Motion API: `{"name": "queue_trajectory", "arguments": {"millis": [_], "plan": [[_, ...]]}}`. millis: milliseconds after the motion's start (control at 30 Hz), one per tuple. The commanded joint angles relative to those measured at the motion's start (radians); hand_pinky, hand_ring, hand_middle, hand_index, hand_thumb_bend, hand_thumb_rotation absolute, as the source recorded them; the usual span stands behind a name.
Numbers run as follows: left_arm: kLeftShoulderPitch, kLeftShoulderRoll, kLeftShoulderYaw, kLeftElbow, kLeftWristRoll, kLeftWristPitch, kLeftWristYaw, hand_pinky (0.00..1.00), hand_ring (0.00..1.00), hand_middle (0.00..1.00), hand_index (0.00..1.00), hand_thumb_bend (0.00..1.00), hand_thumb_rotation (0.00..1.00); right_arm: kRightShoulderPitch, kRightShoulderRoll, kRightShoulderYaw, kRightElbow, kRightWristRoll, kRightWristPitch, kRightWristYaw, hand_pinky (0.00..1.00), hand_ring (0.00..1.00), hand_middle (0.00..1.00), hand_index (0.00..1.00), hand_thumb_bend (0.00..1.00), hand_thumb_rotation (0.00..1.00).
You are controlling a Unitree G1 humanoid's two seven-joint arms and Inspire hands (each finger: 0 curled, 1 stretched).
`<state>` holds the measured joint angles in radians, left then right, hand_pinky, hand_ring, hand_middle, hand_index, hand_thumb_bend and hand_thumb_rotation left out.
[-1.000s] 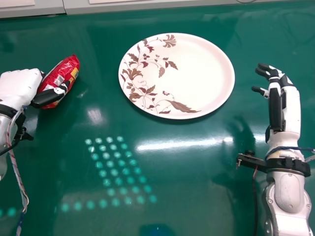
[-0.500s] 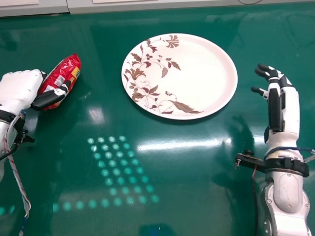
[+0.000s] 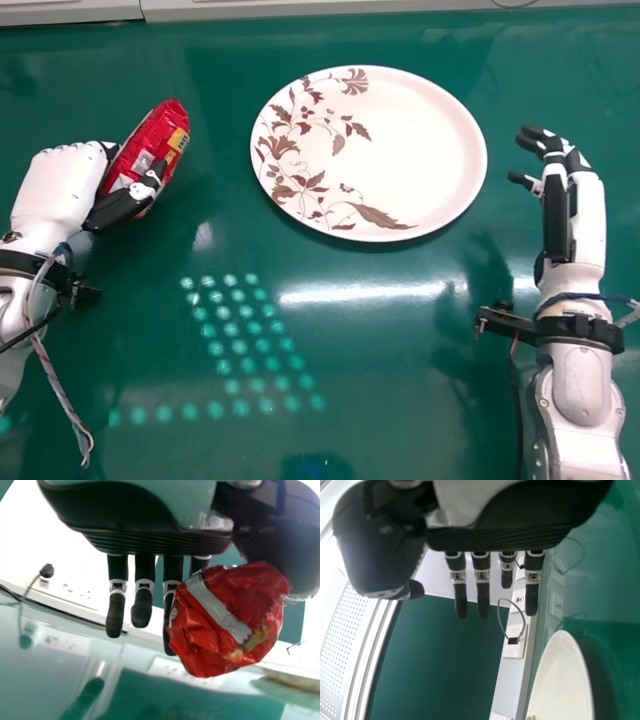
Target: Pick up biscuit and place it in the plate
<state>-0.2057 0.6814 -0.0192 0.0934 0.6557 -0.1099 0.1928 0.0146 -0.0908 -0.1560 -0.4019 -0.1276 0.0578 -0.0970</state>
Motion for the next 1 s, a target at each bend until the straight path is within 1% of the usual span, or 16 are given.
{"name": "queue_trajectory", "arguments": {"millis": [0,100,233,367,400,433,467,500,533,567,633,767,833,867,900,967], "plan": [[-0.009,-0.023,0.002,-0.027,0.002,-0.010,0.022,0.37,0.20,0.21,0.50,0.43,0.00,0.000,-0.001,0.001,0.012,0.005,0.002,0.003,0.69,0.77,0.79,0.78,0.50,0.36],[-0.033,-0.044,-0.007,-0.038,0.007,-0.009,0.012,0.39,0.12,0.15,0.48,0.43,0.00,-0.005,0.000,0.005,0.012,-0.002,0.010,0.001,0.69,0.77,0.79,0.78,0.51,0.36],[-0.088,-0.075,-0.026,0.003,0.011,-0.074,0.055,0.40,0.05,0.06,0.48,0.43,0.00,-0.011,0.001,0.011,0.015,0.002,0.013,0.004,0.69,0.77,0.79,0.78,0.51,0.36],[-0.140,-0.107,-0.060,0.019,0.032,-0.076,0.035,0.40,0.00,0.01,0.48,0.43,0.00,-0.014,0.006,0.013,0.018,0.016,0.011,0.008,0.70,0.78,0.80,0.78,0.50,0.34],[-0.156,-0.111,-0.071,0.038,0.031,-0.098,0.040,0.40,0.00,0.02,0.48,0.43,0.00,-0.015,0.006,0.014,0.018,0.018,0.011,0.009,0.71,0.79,0.80,0.78,0.49,0.33],[-0.175,-0.119,-0.082,0.061,0.028,-0.121,0.048,0.40,0.04,0.25,0.48,0.45,0.00,-0.015,0.005,0.015,0.017,0.016,0.013,0.008,0.71,0.79,0.80,0.78,0.49,0.32],[-0.192,-0.125,-0.094,0.081,0.032,-0.137,0.052,0.40,0.03,0.36,0.48,0.46,0.00,-0.015,0.005,0.015,0.017,0.014,0.014,0.007,0.71,0.79,0.80,0.78,0.48,0.32],[-0.209,-0.132,-0.105,0.100,0.034,-0.149,0.054,0.16,0.01,0.43,0.48,0.49,0.00,-0.015,0.005,0.016,0.018,0.015,0.013,0.008,0.71,0.79,0.80,0.78,0.48,0.31],[-0.227,-0.144,-0.116,0.115,0.035,-0.154,0.051,0.08,0.01,0.45,0.48,0.50,0.00,-0.015,0.006,0.016,0.017,0.018,0.014,0.008,0.72,0.79,0.80,0.78,0.48,0.31],[-0.244,-0.156,-0.126,0.130,0.033,-0.159,0.045,0.04,0.00,0.46,0.48,0.50,0.00,-0.015,0.005,0.015,0.018,0.018,0.013,0.009,0.72,0.79,0.80,0.78,0.48,0.31],[-0.282,-0.178,-0.146,0.166,0.024,-0.184,0.042,0.01,0.00,0.47,0.48,0.50,0.00,-0.017,0.002,0.015,0.022,0.015,0.011,0.008,0.72,0.79,0.80,0.78,0.48,0.32],[-0.351,-0.222,-0.173,0.230,0.011,-0.220,0.038,0.00,0.00,0.47,0.48,0.51,0.00,-0.021,0.000,0.016,0.027,0.014,0.014,0.010,0.71,0.79,0.80,0.78,0.48,0.33],[-0.379,-0.237,-0.185,0.244,0.006,-0.232,0.020,0.00,0.05,0.47,0.48,0.51,0.00,-0.023,0.001,0.018,0.026,0.013,0.021,0.009,0.71,0.79,0.81,0.79,0.48,0.33],[-0.389,-0.243,-0.190,0.243,0.005,-0.233,0.008,0.03,0.10,0.44,0.50,0.50,0.00,-0.024,0.002,0.018,0.027,0.013,0.023,0.009,0.71,0.79,0.81,0.79,0.48,0.33],[-0.397,-0.249,-0.194,0.240,0.002,-0.233,-0.004,0.04,0.12,0.45,0.49,0.50,0.00,-0.026,0.002,0.018,0.027,0.014,0.026,0.009,0.72,0.79,0.81,0.79,0.49,0.34],[-0.413,-0.265,-0.201,0.233,-0.003,-0.236,-0.019,0.05,0.11,0.47,0.48,0.51,0.00,-0.028,0.001,0.017,0.031,0.017,0.024,0.011,0.72,0.80,0.81,0.79,0.49,0.33]]}}
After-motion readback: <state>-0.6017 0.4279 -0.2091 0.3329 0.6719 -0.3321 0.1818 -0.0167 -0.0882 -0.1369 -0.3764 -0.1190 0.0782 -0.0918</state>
